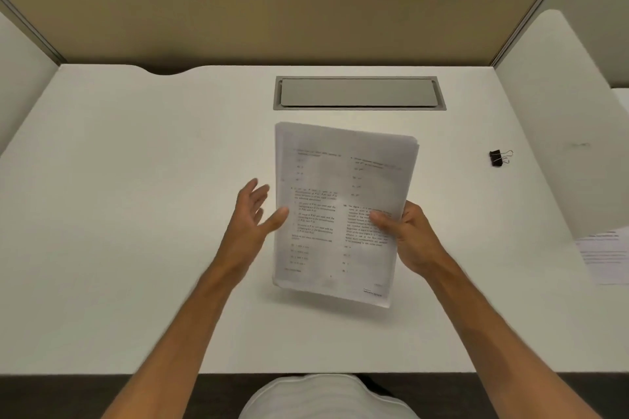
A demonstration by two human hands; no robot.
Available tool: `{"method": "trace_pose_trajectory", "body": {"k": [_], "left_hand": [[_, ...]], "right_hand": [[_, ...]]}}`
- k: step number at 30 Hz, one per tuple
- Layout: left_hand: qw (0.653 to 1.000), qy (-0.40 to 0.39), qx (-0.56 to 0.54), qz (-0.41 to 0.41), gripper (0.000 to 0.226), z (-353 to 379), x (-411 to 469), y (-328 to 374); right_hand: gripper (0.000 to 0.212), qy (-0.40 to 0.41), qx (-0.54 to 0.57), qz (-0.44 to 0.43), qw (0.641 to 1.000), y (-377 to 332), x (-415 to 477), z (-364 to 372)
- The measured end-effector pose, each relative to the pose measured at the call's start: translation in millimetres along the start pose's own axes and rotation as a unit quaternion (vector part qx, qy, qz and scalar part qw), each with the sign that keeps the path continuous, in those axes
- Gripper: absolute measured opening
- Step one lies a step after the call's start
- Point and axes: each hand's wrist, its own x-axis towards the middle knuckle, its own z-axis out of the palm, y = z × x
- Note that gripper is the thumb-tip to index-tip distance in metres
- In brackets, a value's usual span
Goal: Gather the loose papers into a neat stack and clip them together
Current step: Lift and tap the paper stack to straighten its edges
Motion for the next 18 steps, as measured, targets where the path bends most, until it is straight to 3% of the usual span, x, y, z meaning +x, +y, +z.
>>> {"method": "trace_pose_trajectory", "body": {"k": [3,6,11,18], "left_hand": [[0.998,-0.062,-0.011,0.021,0.058,-1.3,13.5,16.4],[0.997,-0.045,-0.036,0.06,0.031,2.7,14.8,17.5],[0.986,0.077,-0.052,0.139,0.037,16.8,5.6,16.4],[0.981,0.118,-0.034,0.151,0.038,31.5,-1.1,12.1]], "right_hand": [[0.035,-0.031,-0.042,-0.003,0.999,-4.2,2.4,2.0],[0.032,-0.031,-0.082,-0.029,0.996,-9.1,1.6,4.1],[0.024,0.02,-0.125,-0.079,0.989,-15.8,5.9,8.8],[0.026,0.077,-0.107,-0.088,0.987,-8.7,14.4,18.2]]}}
